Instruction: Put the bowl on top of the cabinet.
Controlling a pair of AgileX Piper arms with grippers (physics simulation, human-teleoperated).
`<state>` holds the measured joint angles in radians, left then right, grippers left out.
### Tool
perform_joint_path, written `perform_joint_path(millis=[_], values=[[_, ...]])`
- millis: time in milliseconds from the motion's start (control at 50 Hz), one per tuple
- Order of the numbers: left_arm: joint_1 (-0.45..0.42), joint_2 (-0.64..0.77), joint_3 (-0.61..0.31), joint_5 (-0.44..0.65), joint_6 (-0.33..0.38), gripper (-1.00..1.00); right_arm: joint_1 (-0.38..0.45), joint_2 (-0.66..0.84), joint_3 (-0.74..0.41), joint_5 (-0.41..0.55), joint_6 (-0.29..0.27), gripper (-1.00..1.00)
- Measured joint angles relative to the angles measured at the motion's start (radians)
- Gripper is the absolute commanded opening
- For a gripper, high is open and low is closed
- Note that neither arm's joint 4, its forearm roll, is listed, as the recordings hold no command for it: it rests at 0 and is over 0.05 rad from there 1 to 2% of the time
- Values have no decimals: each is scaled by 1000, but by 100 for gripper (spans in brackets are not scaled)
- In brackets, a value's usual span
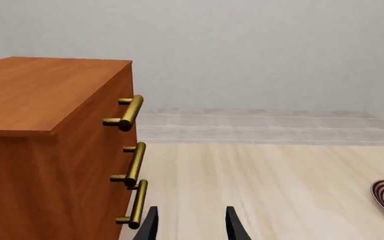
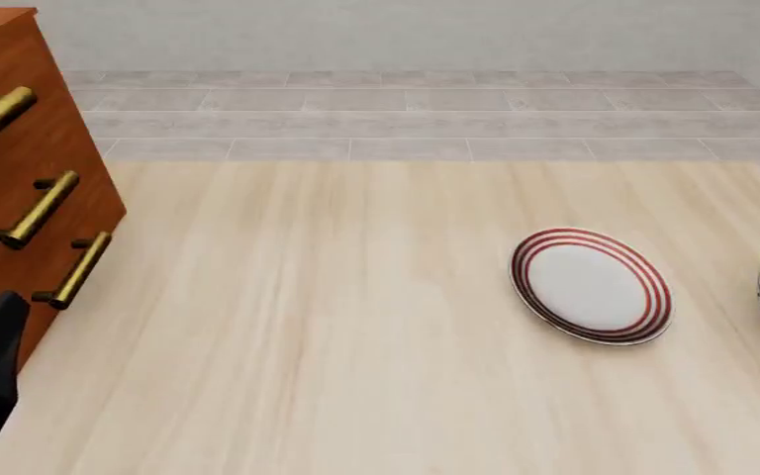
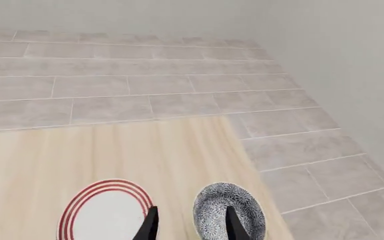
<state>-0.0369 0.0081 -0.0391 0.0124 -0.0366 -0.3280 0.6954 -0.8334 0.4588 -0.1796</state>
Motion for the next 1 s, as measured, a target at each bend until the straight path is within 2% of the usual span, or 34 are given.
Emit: perform_joint_path(millis=[200, 440, 740, 1000], values=[[-12, 11, 1, -11, -1, 100, -78, 74, -51, 79, -38, 100], [-24, 22, 7, -26, -3, 100, -165, 136, -39, 107, -82, 100], [-34, 48, 19, -57, -2, 100, -281, 259, -50, 37, -146, 100], [-33, 77, 27, -86, 2, 100, -338, 398, -60, -51, -176, 100]])
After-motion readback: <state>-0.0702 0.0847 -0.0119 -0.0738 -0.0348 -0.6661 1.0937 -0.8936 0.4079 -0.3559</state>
